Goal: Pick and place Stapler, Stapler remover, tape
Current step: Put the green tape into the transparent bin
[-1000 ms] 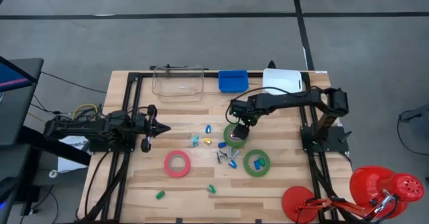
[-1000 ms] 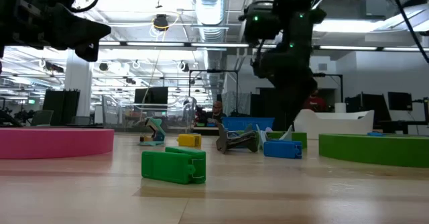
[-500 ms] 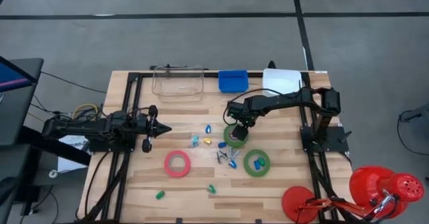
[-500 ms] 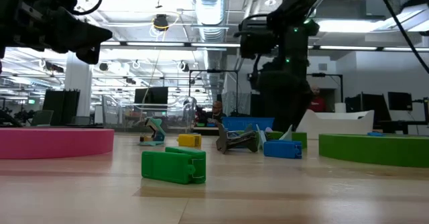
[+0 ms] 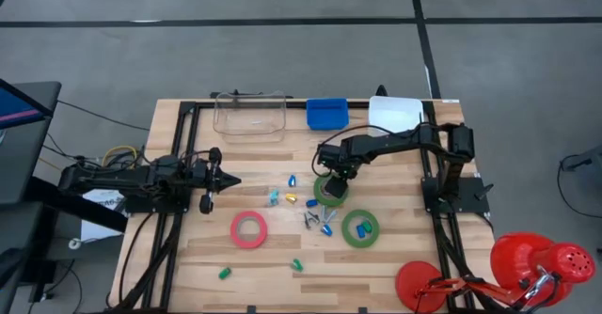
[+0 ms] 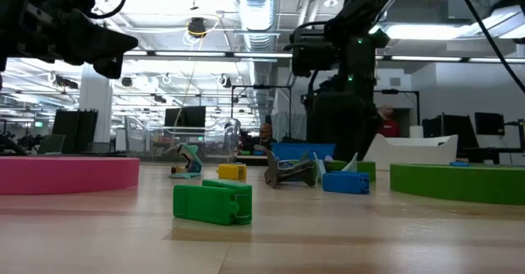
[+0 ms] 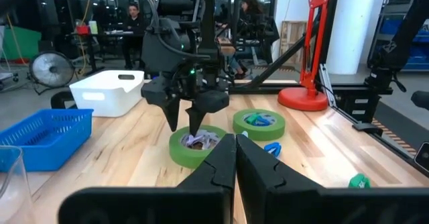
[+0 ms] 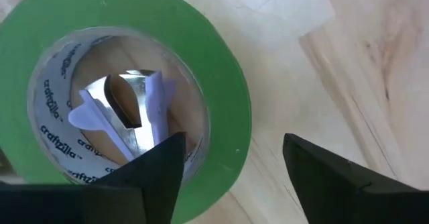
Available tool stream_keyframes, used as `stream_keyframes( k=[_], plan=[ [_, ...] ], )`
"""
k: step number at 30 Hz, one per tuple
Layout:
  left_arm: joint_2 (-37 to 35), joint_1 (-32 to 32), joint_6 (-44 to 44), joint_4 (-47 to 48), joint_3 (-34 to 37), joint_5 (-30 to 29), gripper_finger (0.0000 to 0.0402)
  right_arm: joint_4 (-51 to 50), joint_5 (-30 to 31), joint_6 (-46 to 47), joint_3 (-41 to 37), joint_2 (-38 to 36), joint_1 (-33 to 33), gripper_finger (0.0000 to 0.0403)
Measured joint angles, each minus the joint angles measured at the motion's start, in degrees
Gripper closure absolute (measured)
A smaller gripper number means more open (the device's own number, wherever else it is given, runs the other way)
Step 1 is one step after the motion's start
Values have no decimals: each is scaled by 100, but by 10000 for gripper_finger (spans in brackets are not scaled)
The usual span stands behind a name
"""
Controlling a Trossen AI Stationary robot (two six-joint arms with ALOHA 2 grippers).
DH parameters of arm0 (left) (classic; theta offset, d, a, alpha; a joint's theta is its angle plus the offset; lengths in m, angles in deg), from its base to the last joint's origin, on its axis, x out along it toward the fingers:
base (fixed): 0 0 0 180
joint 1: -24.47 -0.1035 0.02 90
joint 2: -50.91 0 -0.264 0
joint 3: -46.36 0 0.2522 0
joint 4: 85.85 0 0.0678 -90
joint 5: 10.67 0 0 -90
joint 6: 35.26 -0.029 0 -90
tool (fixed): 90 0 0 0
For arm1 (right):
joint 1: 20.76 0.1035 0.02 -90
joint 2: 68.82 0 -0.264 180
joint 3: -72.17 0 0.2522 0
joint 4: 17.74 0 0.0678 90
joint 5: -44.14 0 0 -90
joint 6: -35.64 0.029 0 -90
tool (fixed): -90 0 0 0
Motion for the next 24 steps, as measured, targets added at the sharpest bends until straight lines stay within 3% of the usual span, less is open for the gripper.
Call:
stream_keyframes(
  k=[14, 24],
  plan=[
    [0, 0, 0, -37, 0, 0, 398, 15, 0, 0, 0, -2, 0, 313],
    [0, 0, 0, -49, 0, 0, 398, 15, 0, 2, 0, -4, 0, 326]
  ],
)
